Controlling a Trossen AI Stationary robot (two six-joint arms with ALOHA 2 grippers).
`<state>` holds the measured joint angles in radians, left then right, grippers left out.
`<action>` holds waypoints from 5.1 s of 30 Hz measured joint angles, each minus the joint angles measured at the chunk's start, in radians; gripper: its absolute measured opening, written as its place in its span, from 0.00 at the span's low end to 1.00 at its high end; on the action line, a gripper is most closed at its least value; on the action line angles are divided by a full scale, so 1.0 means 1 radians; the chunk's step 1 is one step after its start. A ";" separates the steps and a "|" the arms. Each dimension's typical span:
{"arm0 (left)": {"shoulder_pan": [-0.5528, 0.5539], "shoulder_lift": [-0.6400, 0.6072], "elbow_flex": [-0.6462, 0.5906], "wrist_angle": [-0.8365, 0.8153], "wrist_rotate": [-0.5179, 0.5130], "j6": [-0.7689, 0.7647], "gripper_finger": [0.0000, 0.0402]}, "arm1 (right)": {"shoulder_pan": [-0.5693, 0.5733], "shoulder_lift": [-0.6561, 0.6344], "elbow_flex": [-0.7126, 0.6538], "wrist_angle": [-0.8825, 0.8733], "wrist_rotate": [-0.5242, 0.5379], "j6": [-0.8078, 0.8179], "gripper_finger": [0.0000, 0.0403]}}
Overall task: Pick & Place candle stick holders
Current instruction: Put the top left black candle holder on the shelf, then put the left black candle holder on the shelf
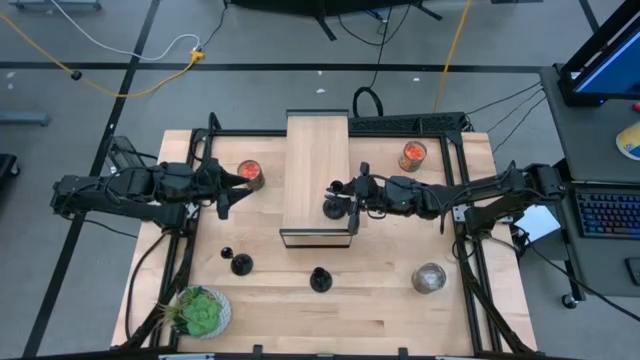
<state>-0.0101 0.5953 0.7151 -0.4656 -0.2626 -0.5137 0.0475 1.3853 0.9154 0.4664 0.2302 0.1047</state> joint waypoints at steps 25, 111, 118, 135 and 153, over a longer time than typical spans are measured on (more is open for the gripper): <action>0.000 0.000 0.000 0.000 -0.001 0.005 0.52 | 0.007 -0.042 0.008 -0.009 0.000 0.048 0.19; 0.000 0.000 0.000 -0.001 -0.001 0.010 0.52 | 0.066 -0.047 0.007 -0.129 0.053 0.040 0.27; 0.000 0.000 0.000 0.000 0.001 0.005 0.52 | 0.066 -0.047 0.007 -0.151 0.058 0.040 0.38; 0.000 0.000 0.000 -0.001 0.034 0.028 0.52 | 0.072 -0.168 0.006 -0.387 0.061 0.064 0.39; 0.000 0.038 0.001 -0.090 0.359 -0.313 0.52 | 0.072 -0.399 0.006 -0.808 0.056 0.228 0.39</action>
<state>-0.0101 0.6329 0.7158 -0.5556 0.0961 -0.8266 0.1192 0.9859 0.9218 -0.3414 0.2867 0.3328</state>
